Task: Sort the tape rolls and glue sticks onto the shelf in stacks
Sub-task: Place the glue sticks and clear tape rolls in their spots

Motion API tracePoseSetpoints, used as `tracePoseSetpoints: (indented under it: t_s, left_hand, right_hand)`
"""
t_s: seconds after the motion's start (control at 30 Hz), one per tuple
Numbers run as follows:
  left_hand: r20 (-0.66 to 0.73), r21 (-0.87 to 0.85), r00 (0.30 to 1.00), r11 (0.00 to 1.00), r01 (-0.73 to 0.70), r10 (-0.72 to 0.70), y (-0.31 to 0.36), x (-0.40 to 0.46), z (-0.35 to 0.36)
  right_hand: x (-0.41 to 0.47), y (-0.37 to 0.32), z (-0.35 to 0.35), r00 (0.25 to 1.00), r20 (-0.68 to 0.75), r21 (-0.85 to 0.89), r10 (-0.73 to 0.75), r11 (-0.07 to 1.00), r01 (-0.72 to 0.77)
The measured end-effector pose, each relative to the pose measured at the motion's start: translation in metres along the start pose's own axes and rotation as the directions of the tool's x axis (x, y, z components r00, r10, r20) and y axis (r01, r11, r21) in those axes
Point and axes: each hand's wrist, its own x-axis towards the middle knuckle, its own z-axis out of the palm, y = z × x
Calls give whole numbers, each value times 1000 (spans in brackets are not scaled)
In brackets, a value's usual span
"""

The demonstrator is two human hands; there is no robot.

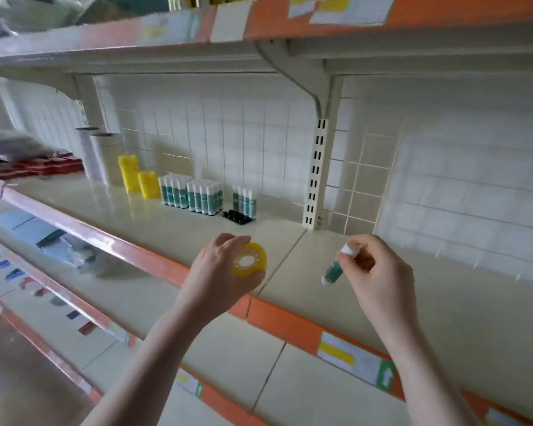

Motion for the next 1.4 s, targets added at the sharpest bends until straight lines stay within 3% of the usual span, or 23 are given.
tracePoseSetpoints:
  t_s: [0.43,0.83,1.1,1.4]
  left_hand:
    - [2,35,998,998,60,-60,-142,86,-6]
    - [79,22,996,999,48,-50,-221,171,-2]
    - [194,-47,981,999,8,1,-258,188,0]
    - [211,-113,973,991,-71,94,-285,207,-5]
  right_hand:
    - [104,-33,161,989,141,-26,-41,999,45]
    - [180,-42,277,969,248,-128,8,991,25]
    - [180,-45,322,965,255,-269,55,963,16]
    - [173,-44,349,970,226,-375,92,927,-1]
